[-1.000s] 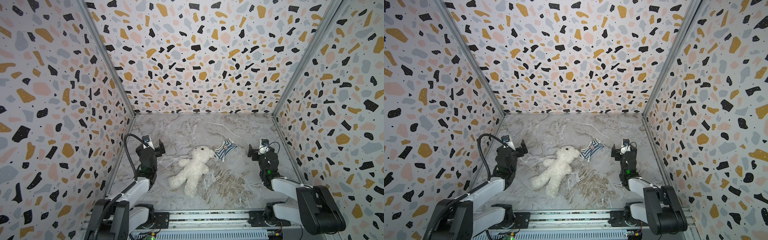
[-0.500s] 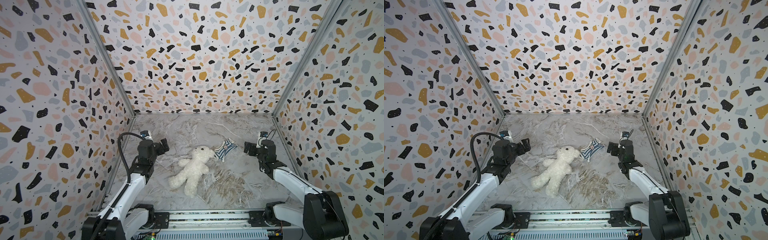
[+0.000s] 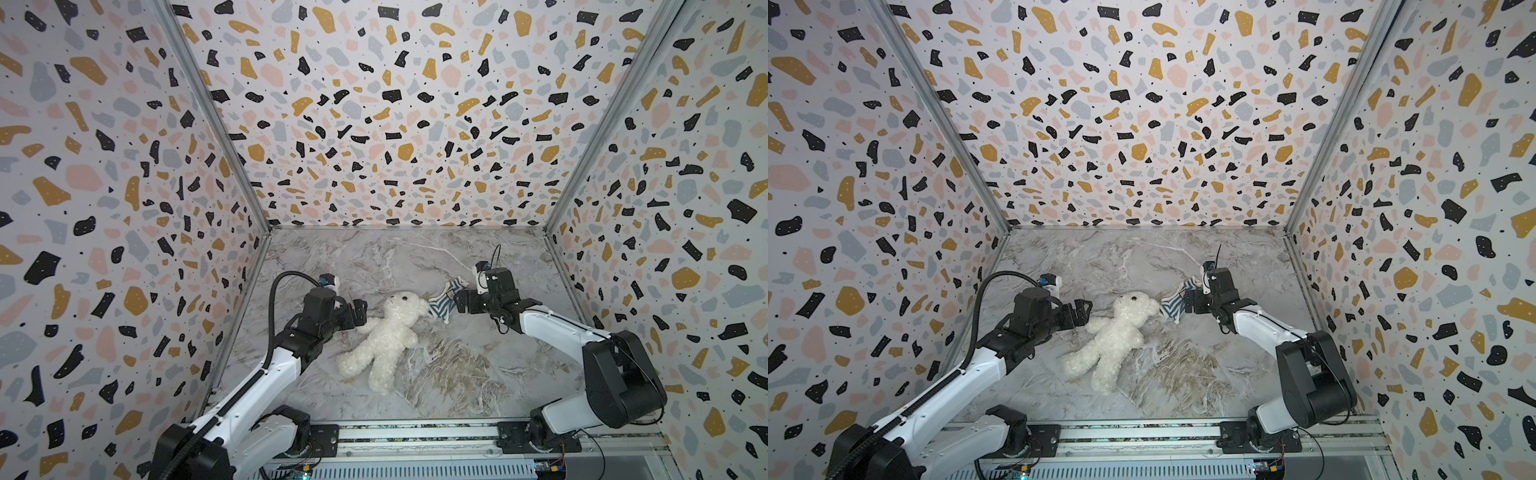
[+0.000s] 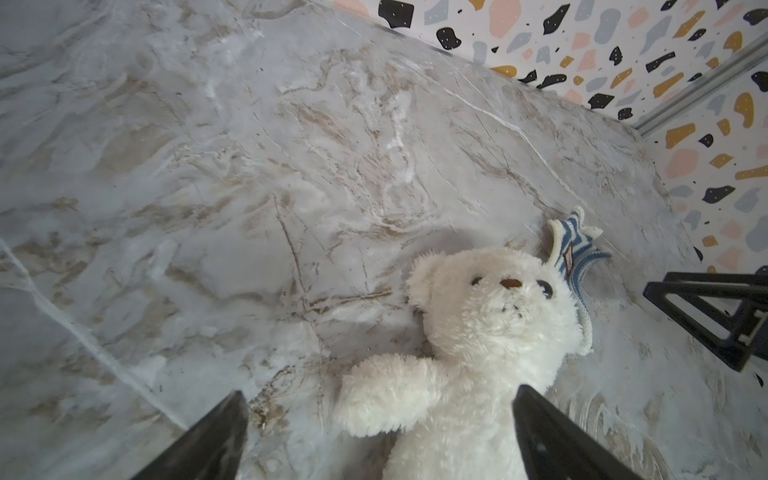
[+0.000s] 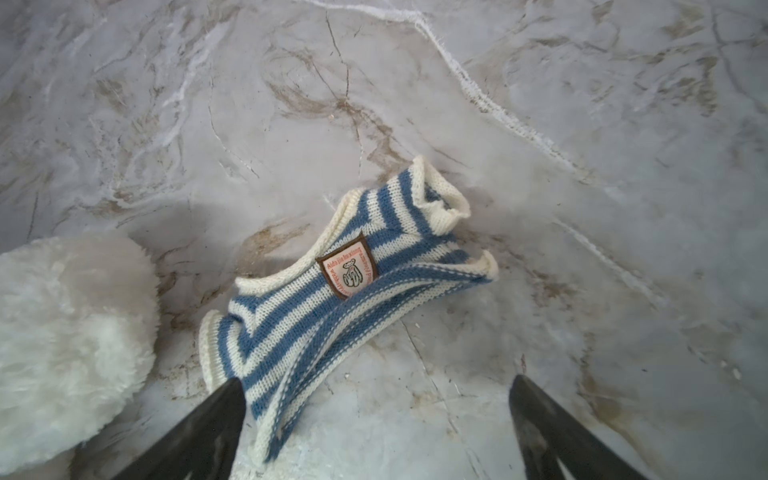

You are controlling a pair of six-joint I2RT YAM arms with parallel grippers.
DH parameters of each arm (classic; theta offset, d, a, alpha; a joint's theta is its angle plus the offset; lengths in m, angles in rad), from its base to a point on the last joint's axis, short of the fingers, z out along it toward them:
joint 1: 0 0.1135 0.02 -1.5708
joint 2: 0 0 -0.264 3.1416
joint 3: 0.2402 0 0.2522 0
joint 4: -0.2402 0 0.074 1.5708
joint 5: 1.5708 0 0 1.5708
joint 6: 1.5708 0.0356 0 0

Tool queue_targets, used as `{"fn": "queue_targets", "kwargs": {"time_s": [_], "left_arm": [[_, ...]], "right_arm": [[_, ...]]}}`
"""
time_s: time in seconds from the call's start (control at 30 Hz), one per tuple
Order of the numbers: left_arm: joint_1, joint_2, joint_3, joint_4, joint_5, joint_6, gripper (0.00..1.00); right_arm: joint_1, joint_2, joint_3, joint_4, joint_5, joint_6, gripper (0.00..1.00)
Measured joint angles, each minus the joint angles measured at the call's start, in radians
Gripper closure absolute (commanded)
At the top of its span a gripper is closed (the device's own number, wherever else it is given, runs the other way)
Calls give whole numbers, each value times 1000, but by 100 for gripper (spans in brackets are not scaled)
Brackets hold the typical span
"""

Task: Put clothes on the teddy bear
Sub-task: 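Reach the left gripper to the bear's head while the right gripper reaches the striped sweater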

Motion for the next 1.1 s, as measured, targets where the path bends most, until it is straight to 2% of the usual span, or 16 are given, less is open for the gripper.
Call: {"fn": "queue_targets", "kwargs": {"time_s": [0.27,0.73,1.1], "left_arm": [[-99,-4,-1,0,5,-39,0],[-123,-53,-61,14,14,-74,0],[-123,-58,-79,47,29,-103,0]], "right_arm": [[5,126,97,-43,-45,-41,0],[29,237,124,-55,-60,-63,3],[109,256,115,-21,-58,-39,7]]}}
